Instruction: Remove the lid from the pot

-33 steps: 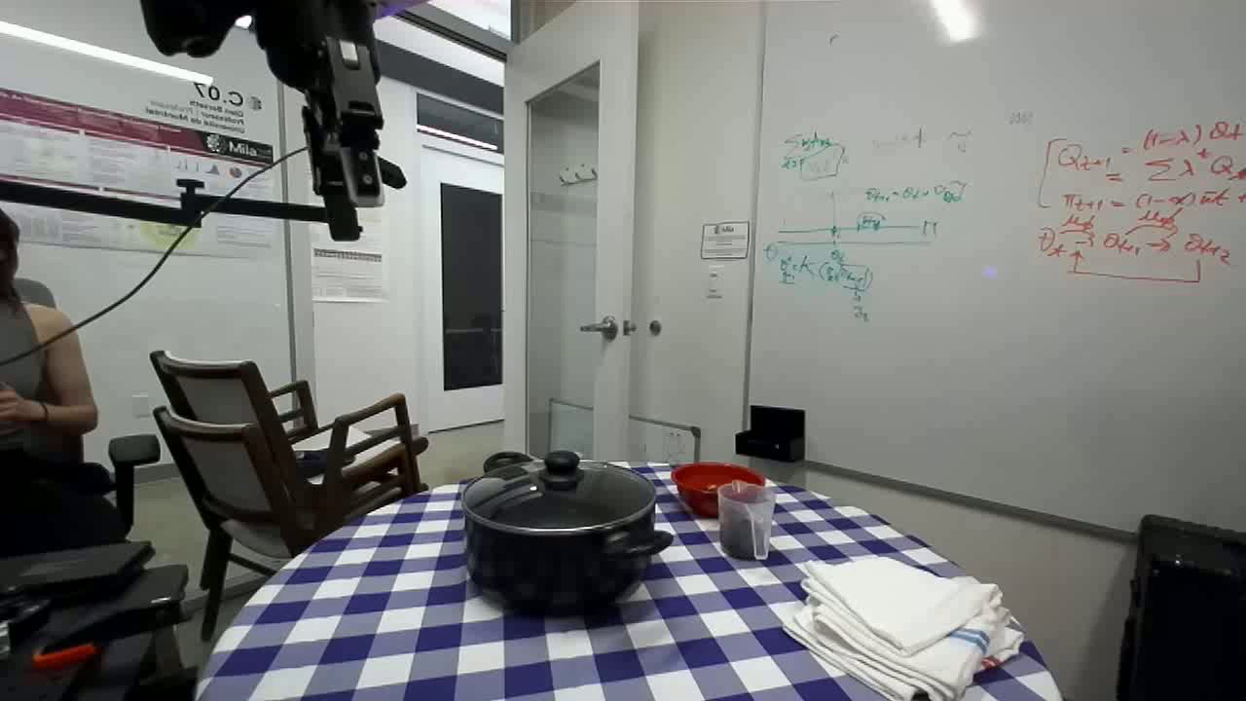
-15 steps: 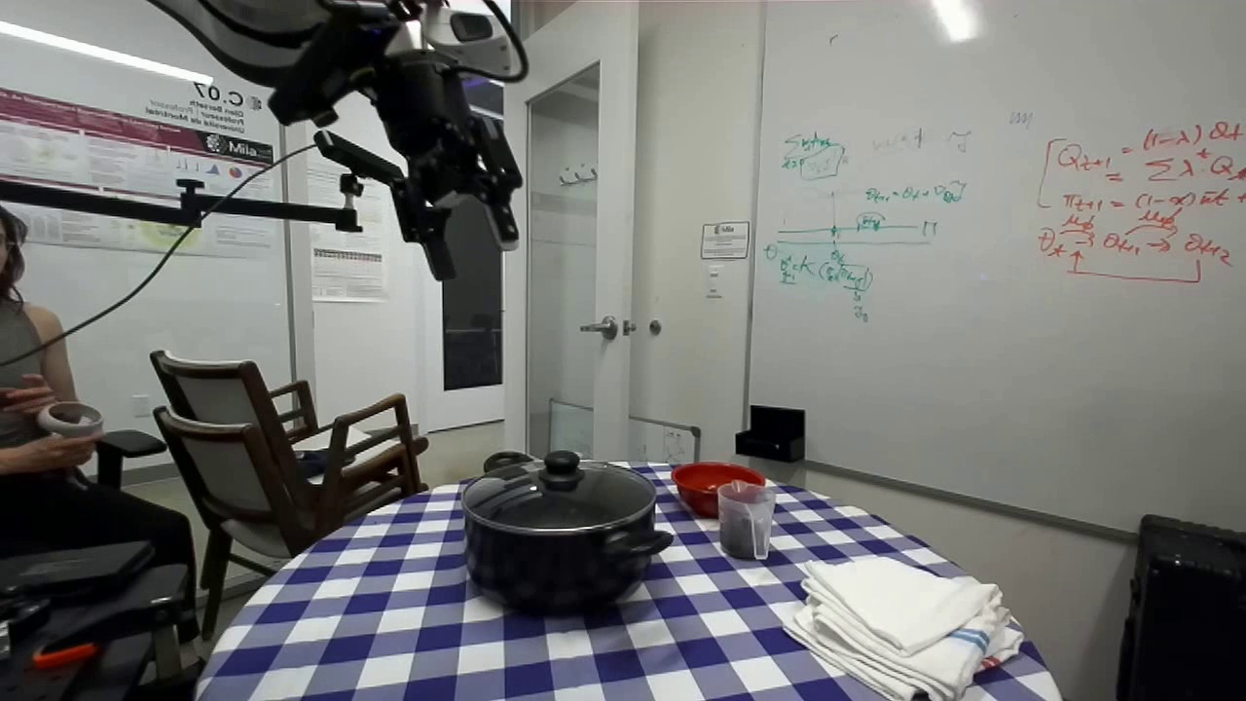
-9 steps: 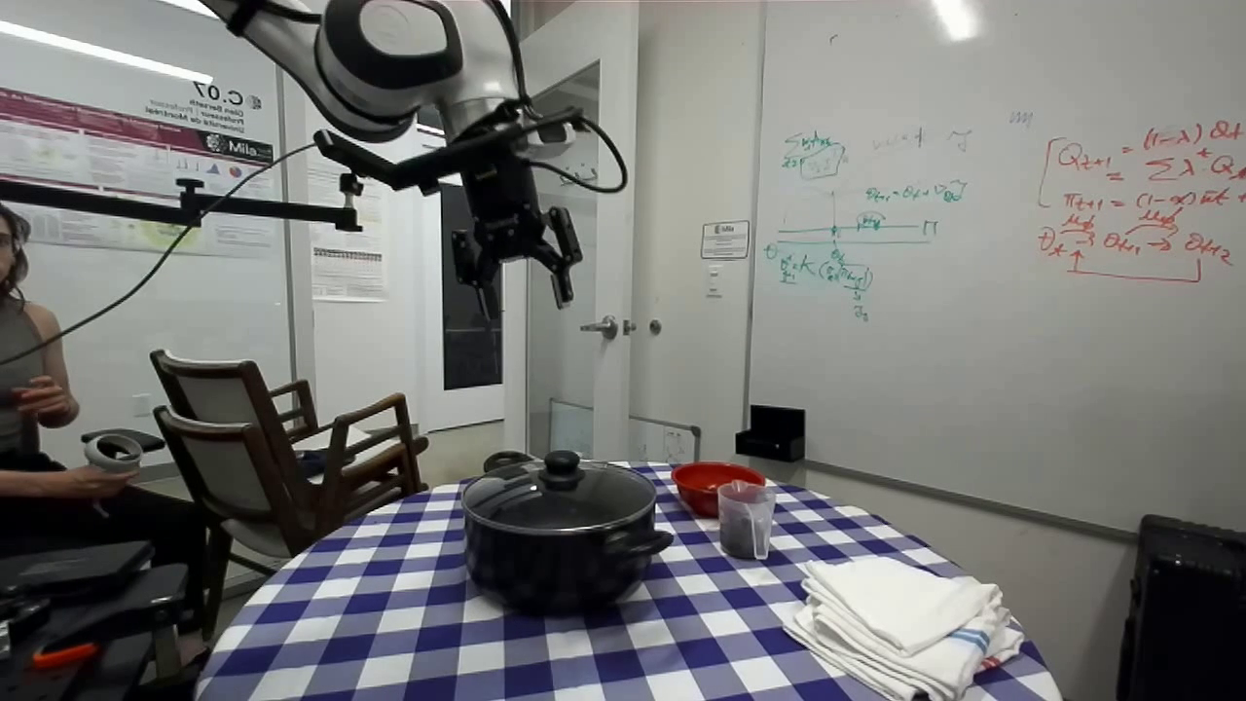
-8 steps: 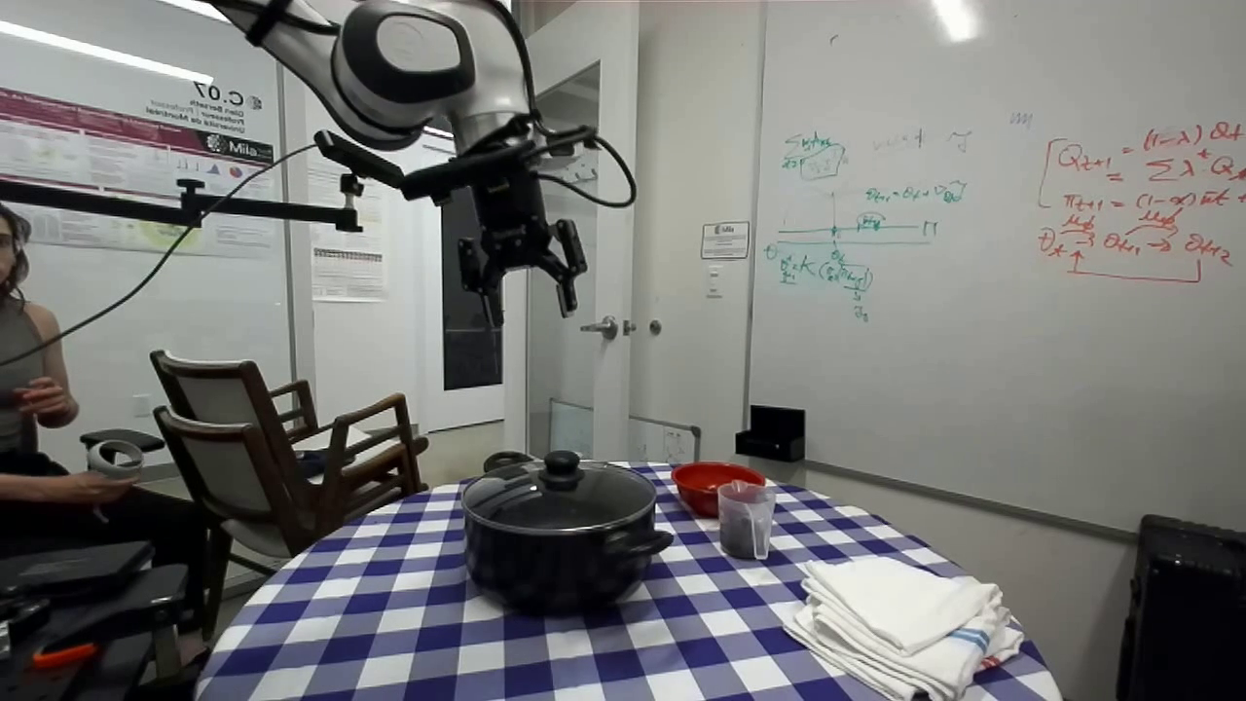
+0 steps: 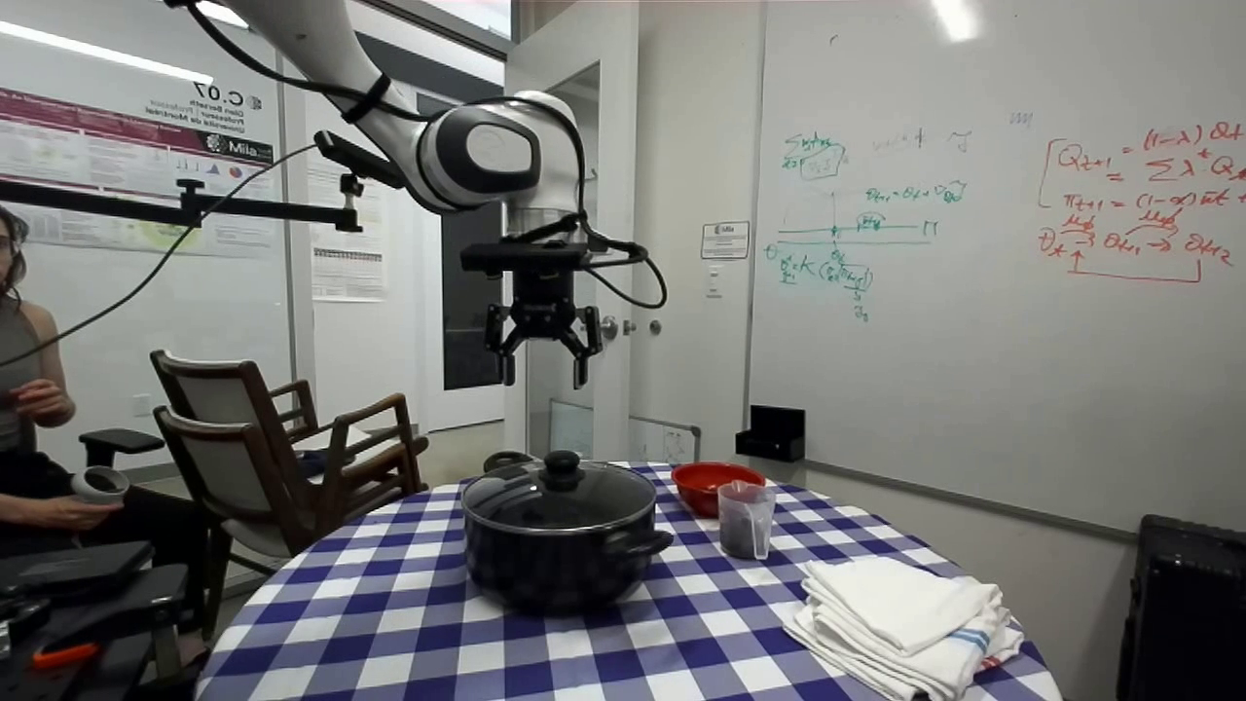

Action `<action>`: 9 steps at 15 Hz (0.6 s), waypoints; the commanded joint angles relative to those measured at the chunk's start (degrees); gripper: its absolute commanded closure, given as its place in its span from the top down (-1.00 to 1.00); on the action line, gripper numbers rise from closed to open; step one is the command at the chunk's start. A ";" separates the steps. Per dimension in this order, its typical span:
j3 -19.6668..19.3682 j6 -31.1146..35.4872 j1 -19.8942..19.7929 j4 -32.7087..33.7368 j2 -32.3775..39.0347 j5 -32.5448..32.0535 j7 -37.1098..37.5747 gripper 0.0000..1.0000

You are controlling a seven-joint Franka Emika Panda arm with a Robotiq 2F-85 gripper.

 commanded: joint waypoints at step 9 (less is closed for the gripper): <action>2.41 -0.83 -2.43 4.18 7.15 -2.59 4.57 1.00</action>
